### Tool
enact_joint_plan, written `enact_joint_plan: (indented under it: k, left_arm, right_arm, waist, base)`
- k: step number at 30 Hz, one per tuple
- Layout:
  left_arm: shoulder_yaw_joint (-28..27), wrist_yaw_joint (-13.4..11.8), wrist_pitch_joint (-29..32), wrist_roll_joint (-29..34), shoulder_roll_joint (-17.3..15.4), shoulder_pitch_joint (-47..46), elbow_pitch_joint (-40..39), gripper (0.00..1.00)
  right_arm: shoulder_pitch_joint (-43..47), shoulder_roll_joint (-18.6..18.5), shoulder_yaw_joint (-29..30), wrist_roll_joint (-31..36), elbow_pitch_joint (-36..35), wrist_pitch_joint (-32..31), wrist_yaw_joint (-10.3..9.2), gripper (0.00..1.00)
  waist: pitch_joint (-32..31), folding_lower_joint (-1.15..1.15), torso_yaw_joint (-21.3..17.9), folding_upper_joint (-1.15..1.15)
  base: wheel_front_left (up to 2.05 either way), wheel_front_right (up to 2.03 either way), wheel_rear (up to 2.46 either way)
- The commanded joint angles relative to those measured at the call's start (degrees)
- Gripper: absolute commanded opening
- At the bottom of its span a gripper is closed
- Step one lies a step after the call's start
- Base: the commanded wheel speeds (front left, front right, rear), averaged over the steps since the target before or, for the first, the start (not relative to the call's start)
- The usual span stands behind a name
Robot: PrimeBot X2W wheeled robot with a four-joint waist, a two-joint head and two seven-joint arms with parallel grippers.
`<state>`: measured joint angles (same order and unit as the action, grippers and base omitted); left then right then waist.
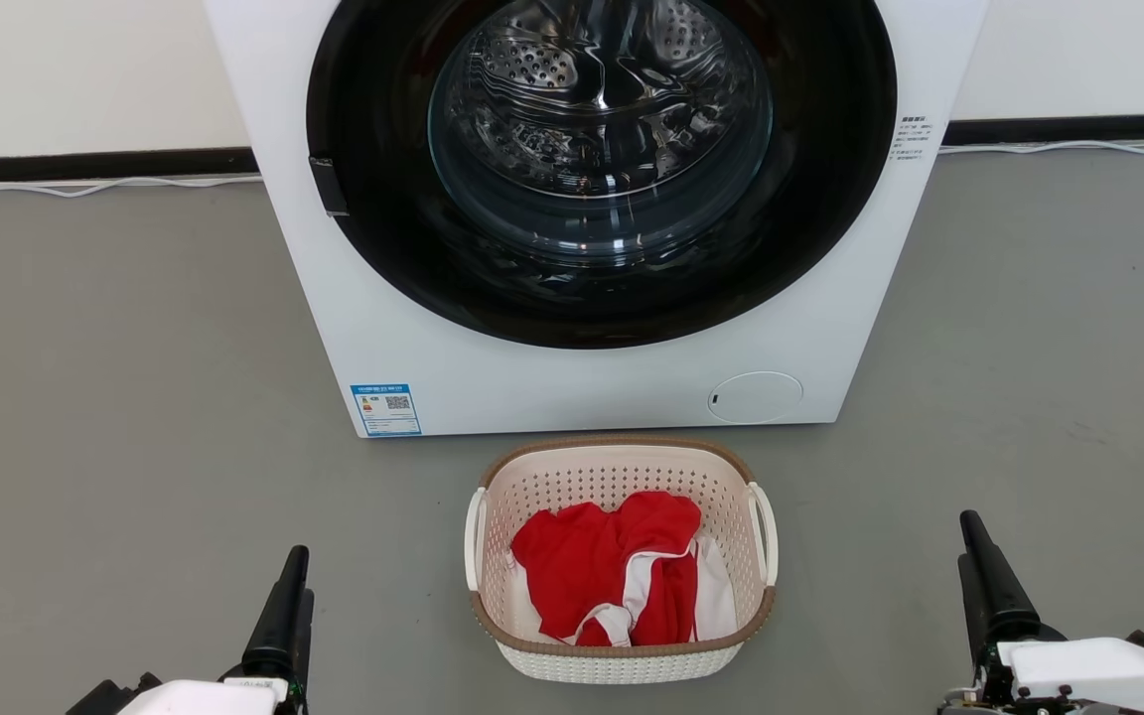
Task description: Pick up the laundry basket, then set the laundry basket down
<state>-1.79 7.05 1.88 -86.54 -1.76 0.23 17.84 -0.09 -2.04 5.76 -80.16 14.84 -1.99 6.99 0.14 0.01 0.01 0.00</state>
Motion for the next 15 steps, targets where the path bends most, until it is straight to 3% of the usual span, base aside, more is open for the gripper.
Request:
enact_joint_plan:
  k: [1, 15]
  left_arm:
    - [-0.3, -0.2, -0.7, 1.9, -0.4, -1.9, -1.6, 1.00]
    - [0.6, -1.6, -2.9, 13.2, -0.5, -1.8, -2.4, 1.00]
  right_arm:
    - [-1.4, -0.5, -0.3, 2.8, -2.4, 0.9, 0.15, 1.00]
    - [-1.4, -0.6, -1.6, 16.8, -4.1, 3.1, 0.19, 1.00]
  waist:
    - [0.0, -0.01, 0.0, 0.00]
    - [-0.1, -0.01, 0.2, 0.00]
  base:
    - [0.00, 0.00, 0.00]
    - [0.00, 0.00, 0.00]
